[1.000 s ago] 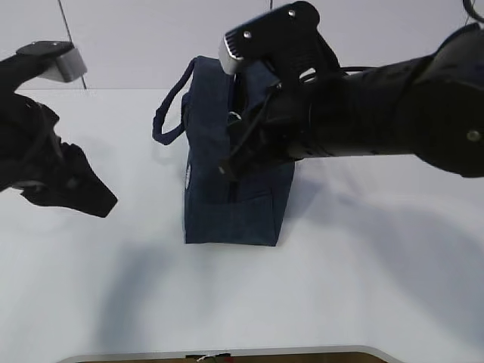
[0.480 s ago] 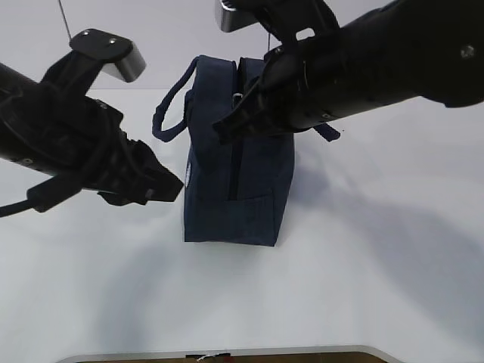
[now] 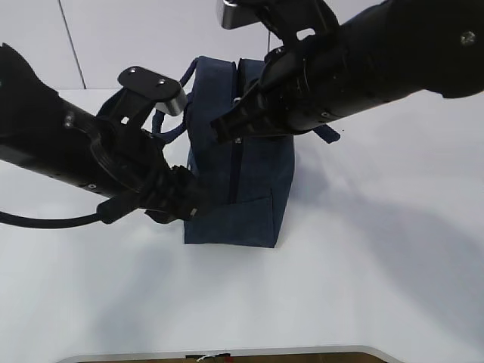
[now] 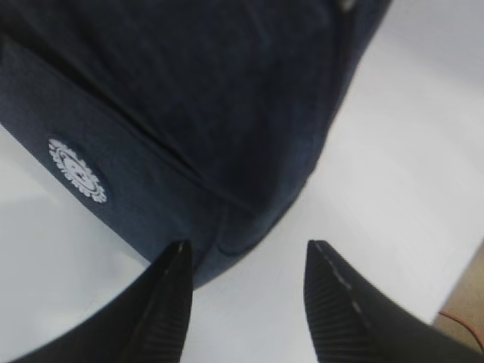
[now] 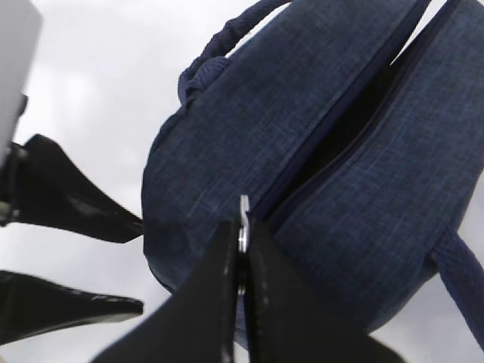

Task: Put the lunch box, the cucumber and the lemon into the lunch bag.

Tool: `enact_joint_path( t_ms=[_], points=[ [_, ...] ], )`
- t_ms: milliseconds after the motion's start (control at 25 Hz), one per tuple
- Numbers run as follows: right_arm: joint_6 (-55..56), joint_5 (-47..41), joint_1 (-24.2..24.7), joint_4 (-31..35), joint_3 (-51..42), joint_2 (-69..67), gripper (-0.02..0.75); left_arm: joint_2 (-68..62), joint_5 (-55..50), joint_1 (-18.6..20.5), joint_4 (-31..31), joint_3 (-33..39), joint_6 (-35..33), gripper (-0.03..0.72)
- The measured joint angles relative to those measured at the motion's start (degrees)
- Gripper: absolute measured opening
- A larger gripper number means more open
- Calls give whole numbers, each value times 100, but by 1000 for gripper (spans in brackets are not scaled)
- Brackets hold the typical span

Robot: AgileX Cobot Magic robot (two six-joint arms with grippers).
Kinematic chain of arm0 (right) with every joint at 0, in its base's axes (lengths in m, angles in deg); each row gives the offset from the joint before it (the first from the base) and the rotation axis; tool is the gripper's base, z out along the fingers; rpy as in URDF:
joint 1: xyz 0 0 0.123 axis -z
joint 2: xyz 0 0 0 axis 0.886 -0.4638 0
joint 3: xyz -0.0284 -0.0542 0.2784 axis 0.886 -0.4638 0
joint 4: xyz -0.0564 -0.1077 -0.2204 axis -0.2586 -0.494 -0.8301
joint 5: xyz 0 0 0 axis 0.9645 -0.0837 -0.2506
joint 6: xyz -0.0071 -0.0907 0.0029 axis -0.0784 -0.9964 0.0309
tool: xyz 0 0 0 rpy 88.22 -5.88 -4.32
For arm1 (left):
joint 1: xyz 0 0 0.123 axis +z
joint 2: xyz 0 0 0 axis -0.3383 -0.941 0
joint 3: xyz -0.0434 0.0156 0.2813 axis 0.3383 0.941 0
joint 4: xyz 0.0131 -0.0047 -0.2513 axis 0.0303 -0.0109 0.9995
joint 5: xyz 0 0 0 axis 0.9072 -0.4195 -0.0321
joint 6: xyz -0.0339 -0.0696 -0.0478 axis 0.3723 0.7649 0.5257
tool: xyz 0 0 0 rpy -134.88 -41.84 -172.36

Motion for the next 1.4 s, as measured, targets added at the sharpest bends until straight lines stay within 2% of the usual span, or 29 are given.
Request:
enact_joint_path(
  t_ms=[160,240,360,400,480,1040,1400],
  points=[
    [0,-9,0,25,0,0,5,-217,195,0,13,0,0,328],
    [0,-9,0,32,0,0,5,-257,235,0,13,0,0,249],
    [0,-11,0,32,0,0,5,-268,246,0,13,0,0,68],
    [0,-11,0,32,0,0,5,-268,255,0,13,0,0,27],
    [0,-21,0,32,13,0,5,-268,248,0,13,0,0,-7],
    [0,-153,0,27,391,-110,5,-268,-337,0,-229,0,0,-18],
    [0,-226,0,-305,979,-576,5,-268,-565,0,-373,0,0,-18]
  ],
)
